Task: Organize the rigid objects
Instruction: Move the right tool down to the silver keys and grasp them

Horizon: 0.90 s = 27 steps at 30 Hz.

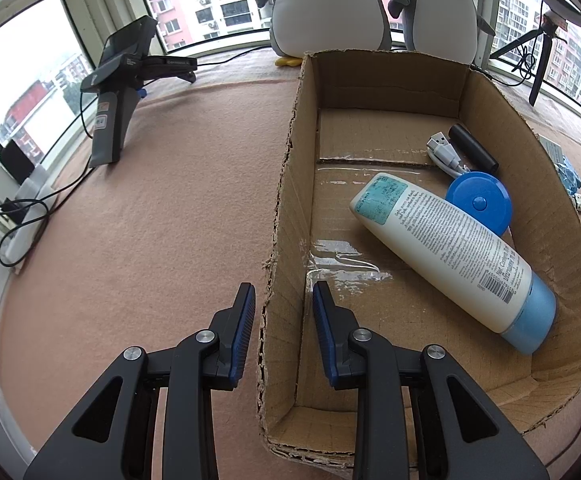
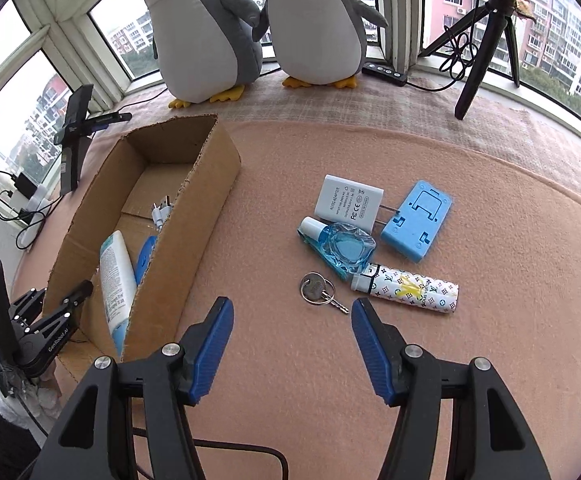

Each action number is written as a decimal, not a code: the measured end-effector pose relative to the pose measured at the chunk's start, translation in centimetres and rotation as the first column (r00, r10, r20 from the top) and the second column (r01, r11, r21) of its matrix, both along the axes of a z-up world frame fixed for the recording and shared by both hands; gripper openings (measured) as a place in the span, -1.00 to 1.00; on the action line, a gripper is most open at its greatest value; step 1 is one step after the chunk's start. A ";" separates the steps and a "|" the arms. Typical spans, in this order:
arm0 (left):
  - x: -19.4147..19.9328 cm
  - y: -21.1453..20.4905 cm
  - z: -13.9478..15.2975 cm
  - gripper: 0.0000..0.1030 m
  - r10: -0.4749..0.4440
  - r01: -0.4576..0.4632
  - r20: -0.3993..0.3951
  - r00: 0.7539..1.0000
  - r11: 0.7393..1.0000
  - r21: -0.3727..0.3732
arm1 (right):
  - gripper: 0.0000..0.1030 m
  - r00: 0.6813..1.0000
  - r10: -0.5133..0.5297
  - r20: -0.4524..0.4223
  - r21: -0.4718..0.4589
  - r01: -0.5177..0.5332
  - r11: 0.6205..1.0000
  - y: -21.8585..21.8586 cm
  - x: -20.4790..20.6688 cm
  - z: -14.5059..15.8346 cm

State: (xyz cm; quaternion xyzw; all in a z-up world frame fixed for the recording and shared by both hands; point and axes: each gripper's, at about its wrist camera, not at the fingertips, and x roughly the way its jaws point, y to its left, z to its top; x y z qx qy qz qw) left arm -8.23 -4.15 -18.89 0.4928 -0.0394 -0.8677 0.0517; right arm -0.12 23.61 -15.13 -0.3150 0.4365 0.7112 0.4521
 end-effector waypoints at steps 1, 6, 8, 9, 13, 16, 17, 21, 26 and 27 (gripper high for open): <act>0.0 0.0 0.0 -0.47 0.000 0.000 0.000 1.000 1.000 -0.001 | -0.01 1.000 0.014 0.021 0.004 -0.014 1.000 -0.1 -0.1 -0.2; 0.0 0.0 0.0 -0.47 0.002 -0.002 0.000 1.000 1.000 -0.001 | -0.20 0.985 0.104 0.139 0.029 -0.108 0.994 -0.3 -0.9 -1.3; -0.1 0.0 0.0 -0.47 0.002 -0.002 0.000 1.000 1.000 -0.002 | -0.26 0.972 0.153 0.177 0.036 -0.161 0.986 -0.2 -1.4 -1.5; -0.1 0.0 0.0 -0.47 0.002 -0.002 0.000 1.000 1.000 -0.002 | -0.27 0.964 0.175 0.201 0.042 -0.187 0.981 -0.1 -1.6 -1.5; 0.0 -0.1 0.0 -0.47 0.006 -0.006 -0.001 1.000 1.000 -0.001 | -0.36 0.917 0.271 0.293 0.058 -0.300 0.952 0.1 -2.7 -1.7; -0.1 -0.1 0.0 -0.47 0.011 -0.011 0.000 1.000 1.000 0.002 | -0.44 0.885 0.327 0.332 0.041 -0.360 0.932 0.5 -3.4 -2.3; -0.1 -0.2 0.0 -0.47 0.013 -0.013 0.000 1.000 1.000 0.004 | -0.45 0.875 0.343 0.342 0.032 -0.375 0.926 0.6 -3.7 -2.5; -0.1 -0.2 -0.1 -0.47 0.017 -0.017 0.001 1.000 1.000 0.009 | -0.56 0.845 0.387 0.369 0.006 -0.418 0.908 0.9 -4.3 -3.4; 0.0 -0.1 -0.1 -0.47 0.020 -0.020 0.002 1.000 1.000 0.009 | -0.63 0.862 0.380 0.336 0.007 -0.406 0.914 2.0 -3.9 -3.4; 0.0 -0.2 -0.1 -0.47 0.019 -0.019 0.003 1.000 1.000 0.009 | -0.63 0.866 0.380 0.324 0.005 -0.403 0.915 2.1 -3.8 -3.3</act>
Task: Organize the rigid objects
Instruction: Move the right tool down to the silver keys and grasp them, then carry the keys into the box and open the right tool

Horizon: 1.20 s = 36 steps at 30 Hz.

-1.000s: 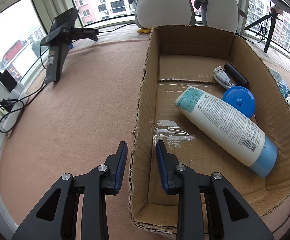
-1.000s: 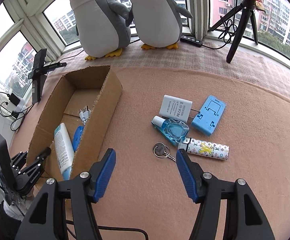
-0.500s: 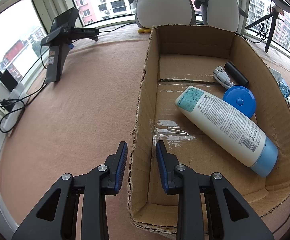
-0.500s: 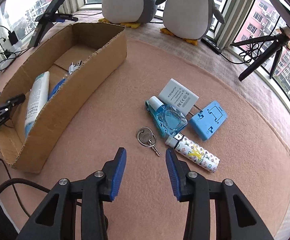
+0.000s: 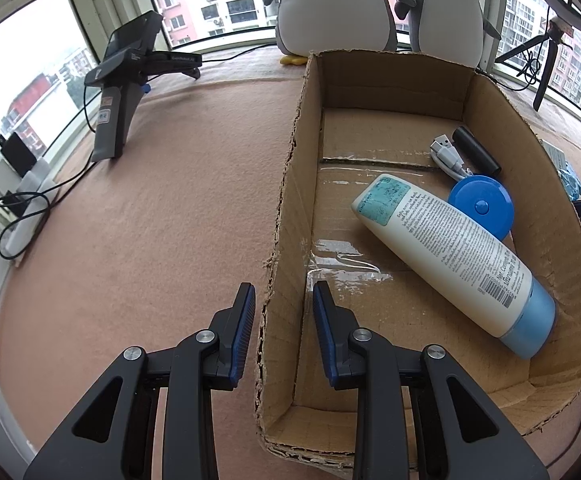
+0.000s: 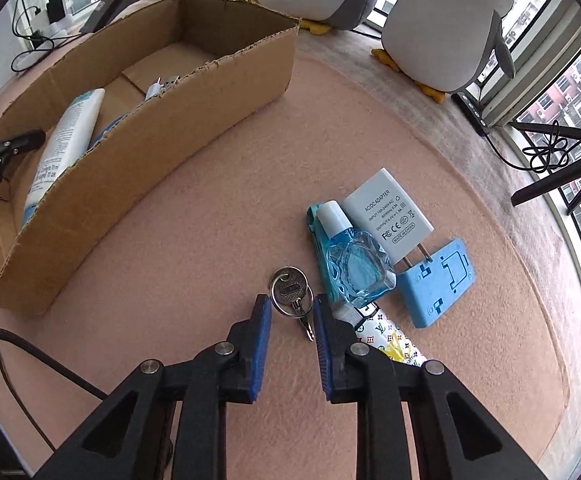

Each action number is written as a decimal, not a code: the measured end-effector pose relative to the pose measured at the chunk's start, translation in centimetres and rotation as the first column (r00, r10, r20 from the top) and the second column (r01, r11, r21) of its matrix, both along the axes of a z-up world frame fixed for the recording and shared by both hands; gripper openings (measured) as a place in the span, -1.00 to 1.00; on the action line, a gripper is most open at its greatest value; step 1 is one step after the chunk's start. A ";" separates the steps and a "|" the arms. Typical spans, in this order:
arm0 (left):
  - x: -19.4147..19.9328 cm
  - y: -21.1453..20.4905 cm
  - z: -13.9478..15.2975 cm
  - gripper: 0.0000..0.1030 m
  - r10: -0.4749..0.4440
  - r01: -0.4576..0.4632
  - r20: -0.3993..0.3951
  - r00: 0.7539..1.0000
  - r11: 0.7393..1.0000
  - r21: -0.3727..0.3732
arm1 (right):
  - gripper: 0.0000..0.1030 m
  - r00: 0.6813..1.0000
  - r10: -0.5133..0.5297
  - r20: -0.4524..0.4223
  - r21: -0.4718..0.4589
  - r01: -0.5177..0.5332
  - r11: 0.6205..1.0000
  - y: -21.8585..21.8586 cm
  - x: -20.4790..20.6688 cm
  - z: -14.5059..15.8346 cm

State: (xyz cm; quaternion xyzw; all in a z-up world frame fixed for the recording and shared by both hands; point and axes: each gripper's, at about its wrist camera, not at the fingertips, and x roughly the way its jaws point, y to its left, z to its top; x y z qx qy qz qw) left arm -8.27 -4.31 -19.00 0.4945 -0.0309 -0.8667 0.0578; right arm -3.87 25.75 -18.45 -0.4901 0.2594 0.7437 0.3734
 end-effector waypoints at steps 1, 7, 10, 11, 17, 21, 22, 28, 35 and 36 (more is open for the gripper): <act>0.0 0.0 0.0 -0.47 0.000 0.000 -0.001 1.000 1.000 0.000 | -0.63 1.000 -0.001 -0.009 -0.005 0.001 1.000 0.2 0.1 0.1; 0.0 0.1 0.0 -0.47 0.001 -0.001 0.000 1.000 1.000 0.003 | -0.65 1.000 -0.004 -0.014 -0.013 0.004 1.000 0.8 0.1 0.0; -0.1 0.1 0.0 -0.47 0.003 -0.003 0.001 1.000 1.000 0.006 | -0.65 1.000 -0.003 -0.013 -0.008 0.002 1.000 0.9 0.0 0.0; -0.1 0.1 0.0 -0.47 0.003 -0.003 0.001 1.000 1.000 0.008 | -0.69 1.000 -0.001 -0.012 -0.006 0.001 1.000 0.9 0.0 0.1; -0.1 0.2 0.0 -0.47 0.004 -0.004 0.001 1.000 1.000 0.009 | -0.75 1.000 0.007 -0.007 -0.008 -0.007 1.000 1.4 -0.2 0.1; -0.1 0.2 0.0 -0.47 0.004 -0.004 0.001 1.000 1.000 0.011 | -0.75 1.000 0.016 -0.006 -0.013 -0.016 1.000 1.6 -0.7 0.0; -0.1 0.2 0.0 -0.47 0.005 -0.005 0.001 1.000 1.000 0.011 | -0.76 1.000 0.019 -0.004 -0.012 -0.019 1.000 1.6 -0.8 -0.1; -0.1 0.2 -0.1 -0.47 0.005 -0.005 0.001 1.000 1.000 0.011 | -0.91 0.999 -0.029 -0.037 -0.021 0.028 0.999 2.1 -0.5 -0.1; -0.2 0.1 -0.1 -0.47 0.006 -0.006 0.001 1.000 1.000 0.014 | -0.96 0.984 -0.123 -0.131 -0.039 0.119 0.992 1.6 0.7 1.0; -0.2 0.1 -0.1 -0.47 0.005 -0.005 0.000 1.000 1.000 0.013 | -0.96 0.979 -0.136 -0.149 -0.043 0.131 0.990 1.5 0.9 1.2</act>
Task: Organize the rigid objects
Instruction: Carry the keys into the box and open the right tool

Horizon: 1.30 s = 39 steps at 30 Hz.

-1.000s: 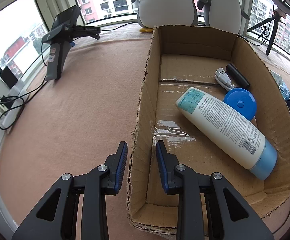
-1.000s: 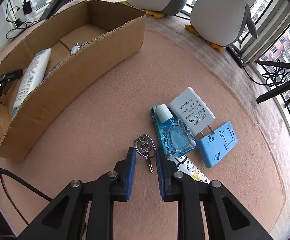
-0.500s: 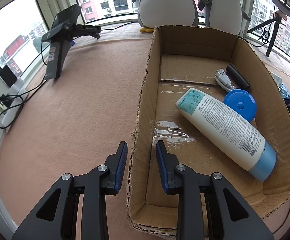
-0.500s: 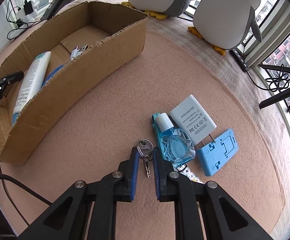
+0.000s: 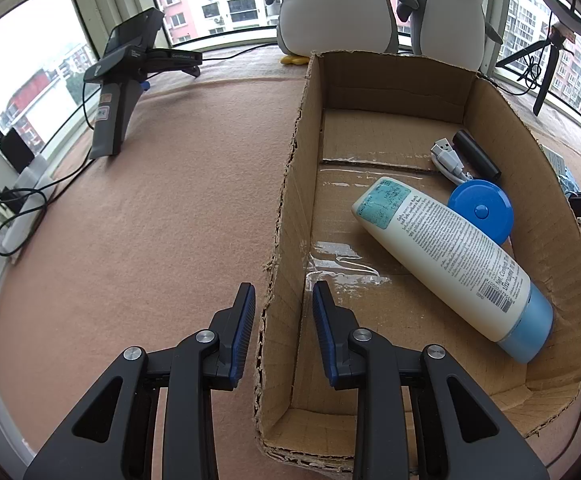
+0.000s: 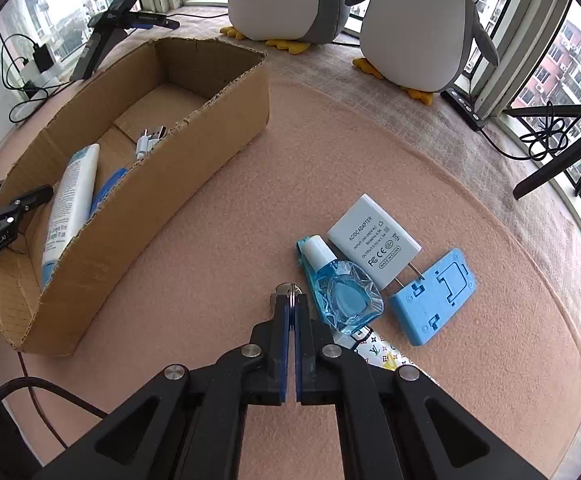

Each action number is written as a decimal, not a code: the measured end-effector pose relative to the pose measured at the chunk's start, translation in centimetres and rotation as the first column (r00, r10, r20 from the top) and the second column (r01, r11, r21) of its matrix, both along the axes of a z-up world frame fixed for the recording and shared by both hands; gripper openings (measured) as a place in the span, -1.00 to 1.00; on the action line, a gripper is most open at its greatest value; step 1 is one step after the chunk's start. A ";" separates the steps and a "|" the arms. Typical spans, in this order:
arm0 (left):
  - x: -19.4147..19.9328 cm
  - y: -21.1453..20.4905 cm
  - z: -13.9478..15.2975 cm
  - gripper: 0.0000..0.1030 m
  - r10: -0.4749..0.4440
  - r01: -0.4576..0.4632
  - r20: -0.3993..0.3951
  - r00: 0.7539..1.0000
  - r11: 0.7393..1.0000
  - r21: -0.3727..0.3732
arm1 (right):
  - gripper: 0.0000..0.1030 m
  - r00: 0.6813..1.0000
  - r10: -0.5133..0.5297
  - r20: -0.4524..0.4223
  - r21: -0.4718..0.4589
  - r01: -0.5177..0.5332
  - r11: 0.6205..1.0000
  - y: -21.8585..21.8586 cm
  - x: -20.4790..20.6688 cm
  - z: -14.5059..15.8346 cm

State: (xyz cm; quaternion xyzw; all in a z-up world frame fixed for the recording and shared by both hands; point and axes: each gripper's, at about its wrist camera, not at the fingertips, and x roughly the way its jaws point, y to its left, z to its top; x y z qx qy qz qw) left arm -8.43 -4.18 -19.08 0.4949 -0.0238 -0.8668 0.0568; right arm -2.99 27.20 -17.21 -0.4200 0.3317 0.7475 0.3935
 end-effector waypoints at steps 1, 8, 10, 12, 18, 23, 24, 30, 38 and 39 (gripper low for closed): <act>0.0 0.0 0.0 -0.47 -0.001 0.001 0.000 1.000 1.000 0.000 | -0.96 1.000 -0.013 -0.014 0.004 0.013 1.000 -0.2 0.2 0.3; -0.1 -0.1 0.0 -0.47 -0.004 0.004 -0.003 1.000 1.000 0.005 | -0.96 0.991 -0.068 -0.118 0.065 0.076 0.995 -1.4 0.2 4.6; -0.1 -0.1 0.1 -0.47 -0.006 0.006 -0.006 1.000 1.000 0.005 | -0.96 0.984 -0.080 -0.156 0.088 0.095 0.992 -1.5 0.0 6.1; -0.1 -0.1 0.0 -0.47 -0.007 0.007 -0.007 1.000 1.000 0.005 | -0.96 0.975 -0.094 -0.203 0.110 0.119 0.987 -1.8 -0.4 7.8; -0.1 0.0 0.1 -0.47 -0.016 0.016 -0.011 1.000 1.000 -0.001 | -0.96 0.944 -0.110 -0.312 0.143 0.161 0.977 -1.5 -2.6 10.5; -0.2 0.0 0.1 -0.47 -0.020 0.020 -0.013 1.000 1.000 -0.002 | -0.96 0.927 -0.086 -0.364 0.146 0.148 0.978 -0.2 -6.0 11.6; -0.2 0.0 0.1 -0.47 -0.020 0.020 -0.013 1.000 1.000 -0.001 | -0.96 0.925 -0.084 -0.371 0.144 0.146 0.979 0.2 -6.6 11.7; -0.2 0.0 0.1 -0.47 -0.020 0.020 -0.013 1.000 1.000 -0.002 | -0.96 0.926 -0.071 -0.370 0.119 0.123 0.985 2.1 -10.6 10.9; -0.2 -0.1 0.1 -0.47 -0.022 0.022 -0.013 1.000 1.000 -0.006 | -0.96 0.925 -0.100 -0.366 0.072 0.136 0.988 3.3 -13.4 8.9; -0.2 0.0 0.1 -0.47 -0.022 0.022 -0.013 1.000 1.000 -0.007 | -0.96 0.925 -0.104 -0.365 0.069 0.138 0.988 3.4 -13.4 8.7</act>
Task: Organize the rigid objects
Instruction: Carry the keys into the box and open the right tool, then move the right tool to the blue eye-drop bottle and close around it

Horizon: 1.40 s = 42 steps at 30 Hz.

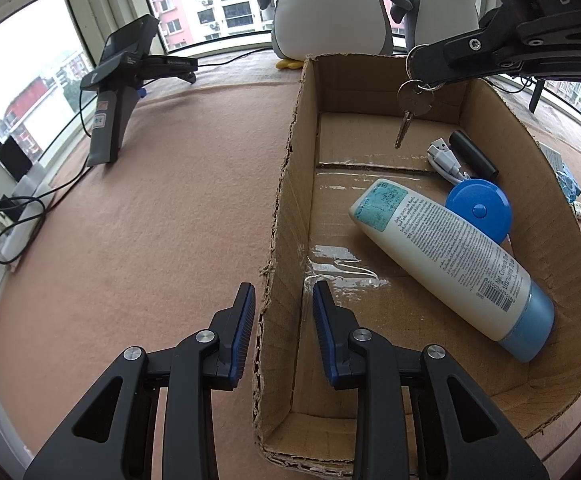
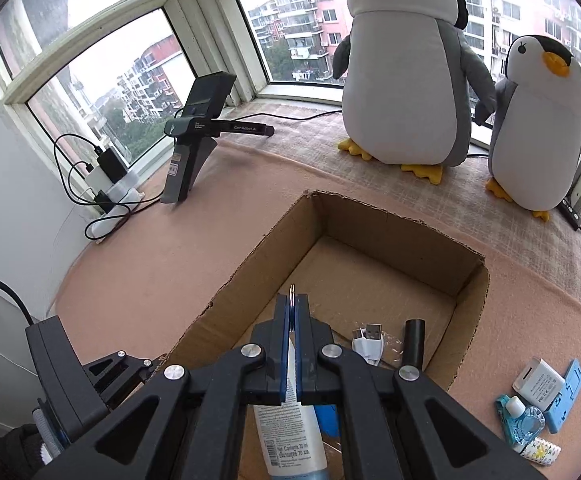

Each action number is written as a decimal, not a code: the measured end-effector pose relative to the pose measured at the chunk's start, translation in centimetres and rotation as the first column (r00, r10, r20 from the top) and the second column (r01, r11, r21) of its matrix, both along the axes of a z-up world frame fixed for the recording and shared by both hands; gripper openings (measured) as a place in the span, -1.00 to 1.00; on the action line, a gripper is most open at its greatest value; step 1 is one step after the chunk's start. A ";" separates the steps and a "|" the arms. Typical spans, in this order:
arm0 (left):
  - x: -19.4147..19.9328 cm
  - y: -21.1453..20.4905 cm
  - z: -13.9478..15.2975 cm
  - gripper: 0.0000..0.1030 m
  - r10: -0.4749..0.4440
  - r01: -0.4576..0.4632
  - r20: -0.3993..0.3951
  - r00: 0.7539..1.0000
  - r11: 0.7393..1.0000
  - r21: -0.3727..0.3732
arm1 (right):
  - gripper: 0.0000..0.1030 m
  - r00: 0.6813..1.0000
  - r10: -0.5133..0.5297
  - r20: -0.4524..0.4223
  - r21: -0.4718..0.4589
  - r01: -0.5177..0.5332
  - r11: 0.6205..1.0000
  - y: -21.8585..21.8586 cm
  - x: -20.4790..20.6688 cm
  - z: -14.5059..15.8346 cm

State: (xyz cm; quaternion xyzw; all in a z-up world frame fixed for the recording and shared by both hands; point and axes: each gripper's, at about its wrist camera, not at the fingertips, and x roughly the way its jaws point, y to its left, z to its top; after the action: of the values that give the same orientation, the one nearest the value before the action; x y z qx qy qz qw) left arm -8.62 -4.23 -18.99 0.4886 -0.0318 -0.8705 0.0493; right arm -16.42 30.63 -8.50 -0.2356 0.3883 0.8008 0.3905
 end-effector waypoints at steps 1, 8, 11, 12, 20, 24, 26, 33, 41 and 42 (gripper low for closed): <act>0.0 0.0 0.0 -0.47 0.000 0.000 0.000 1.000 1.000 0.000 | -0.95 1.000 -0.005 0.002 -0.002 0.005 1.000 0.1 -0.1 -0.1; 0.0 -0.1 0.0 -0.47 0.000 0.000 -0.002 1.000 1.000 -0.002 | 0.33 0.993 -0.111 -0.050 -0.018 0.110 0.994 0.5 1.6 -0.1; 0.0 -0.1 0.0 -0.47 -0.001 0.001 -0.003 1.000 1.000 -0.006 | 0.33 0.989 -0.141 -0.050 -0.025 0.140 0.990 0.7 2.2 0.0; 0.1 -0.1 0.0 -0.47 -0.001 0.001 -0.003 1.000 1.000 -0.006 | 0.33 0.988 -0.146 -0.045 -0.023 0.145 0.989 0.7 2.3 0.0; 0.1 -0.1 0.0 -0.47 -0.002 0.002 -0.004 1.000 1.000 -0.008 | 0.33 0.986 -0.165 -0.032 -0.014 0.165 0.986 -0.1 3.1 0.1; 0.0 -0.1 0.0 -0.47 -0.004 0.004 -0.003 1.000 1.000 -0.012 | 0.33 0.981 -0.191 -0.033 -0.022 0.190 0.981 -1.0 4.6 -0.3; 0.0 -0.1 0.0 -0.47 -0.005 0.005 -0.003 1.000 1.000 -0.013 | 0.33 0.976 -0.211 -0.046 -0.033 0.210 0.977 -1.6 5.8 -0.6; 0.0 0.2 0.0 -0.47 -0.006 0.006 -0.003 1.000 1.000 -0.021 | 0.33 0.961 -0.274 -0.029 -0.035 0.273 0.961 -4.7 10.7 -2.2; 0.0 0.4 0.0 -0.47 -0.008 0.008 -0.003 1.000 1.000 -0.029 | 0.31 0.941 -0.339 -0.010 -0.084 0.337 0.938 -5.9 16.1 -5.4; 0.0 0.4 0.0 -0.47 -0.008 0.007 -0.002 1.000 1.000 -0.030 | 0.29 0.935 -0.354 -0.023 -0.099 0.350 0.931 -5.7 16.7 -5.8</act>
State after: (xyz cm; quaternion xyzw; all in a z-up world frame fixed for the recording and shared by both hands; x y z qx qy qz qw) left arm -8.61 -3.86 -18.95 0.4866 -0.0466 -0.8707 0.0534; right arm 0.32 24.88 -14.33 -0.1642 0.4690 0.7033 0.5084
